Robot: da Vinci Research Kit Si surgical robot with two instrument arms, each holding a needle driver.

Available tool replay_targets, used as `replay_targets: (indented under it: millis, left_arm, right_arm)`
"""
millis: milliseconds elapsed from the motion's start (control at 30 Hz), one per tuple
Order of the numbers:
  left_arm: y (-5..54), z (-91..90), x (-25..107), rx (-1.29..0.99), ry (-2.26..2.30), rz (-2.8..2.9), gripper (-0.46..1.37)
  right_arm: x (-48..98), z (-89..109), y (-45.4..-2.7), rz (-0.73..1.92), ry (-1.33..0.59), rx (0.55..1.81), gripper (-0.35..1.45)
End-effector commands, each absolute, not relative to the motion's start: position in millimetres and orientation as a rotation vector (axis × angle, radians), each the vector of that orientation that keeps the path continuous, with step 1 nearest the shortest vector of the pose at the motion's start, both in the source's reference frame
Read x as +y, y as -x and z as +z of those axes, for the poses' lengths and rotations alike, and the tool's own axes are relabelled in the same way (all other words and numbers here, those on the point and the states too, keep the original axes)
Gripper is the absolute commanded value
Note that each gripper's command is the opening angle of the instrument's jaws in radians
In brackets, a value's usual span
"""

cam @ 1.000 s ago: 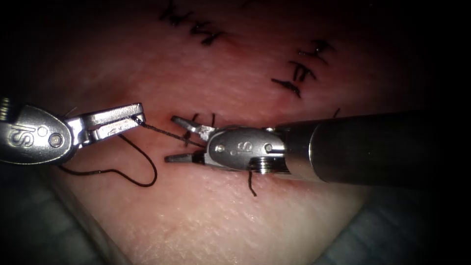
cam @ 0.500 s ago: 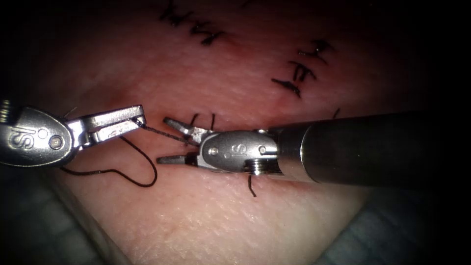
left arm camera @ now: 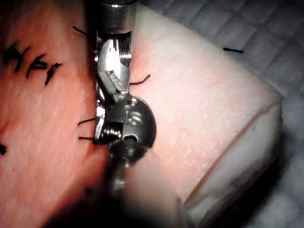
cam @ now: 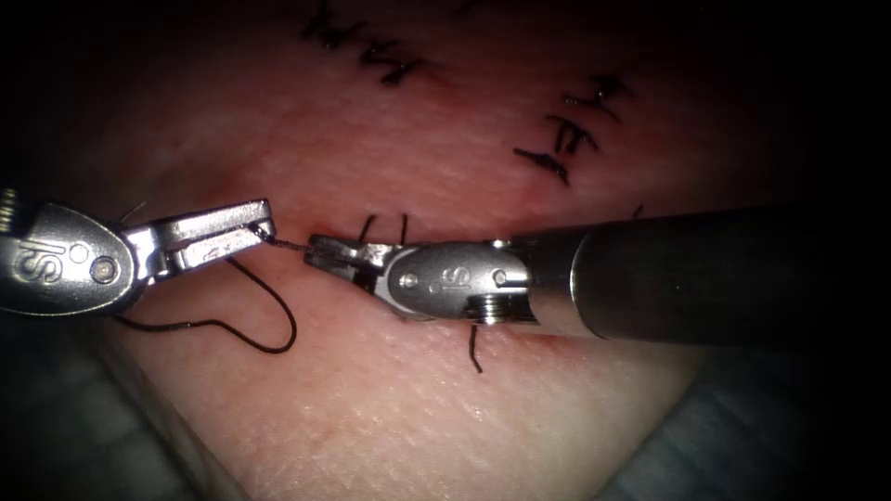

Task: Wound Closure
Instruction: With the right snips, cut the suture

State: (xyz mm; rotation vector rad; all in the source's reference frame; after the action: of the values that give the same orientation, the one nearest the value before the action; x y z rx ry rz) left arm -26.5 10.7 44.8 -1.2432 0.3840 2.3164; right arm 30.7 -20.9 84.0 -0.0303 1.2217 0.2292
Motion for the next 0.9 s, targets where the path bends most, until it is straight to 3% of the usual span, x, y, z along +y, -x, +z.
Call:
replay_targets:
  millis: [33, 100, 633, 900]
  left_arm:
    - [26.5, 44.8, 10.7, 0.374, 1.247, 2.319, -0.35]
    - [26.5, 44.8, 10.8, 0.373, 1.247, 2.319, -0.35]
    - [26.5, 44.8, 10.9, 0.376, 1.248, 2.324, -0.35]
    - [26.6, 44.8, 10.9, 0.377, 1.246, 2.323, -0.35]
  right_arm:
    - [-21.0, 84.2, -30.7, 0.246, 0.037, 1.211, 1.33]
    - [-21.1, 84.0, -30.4, 0.261, 0.056, 1.194, 1.44]
    - [-22.4, 82.2, -24.8, 0.26, 0.048, 1.186, 1.44]
    - [-22.0, 82.2, -25.4, 0.274, 0.055, 1.177, 1.44]
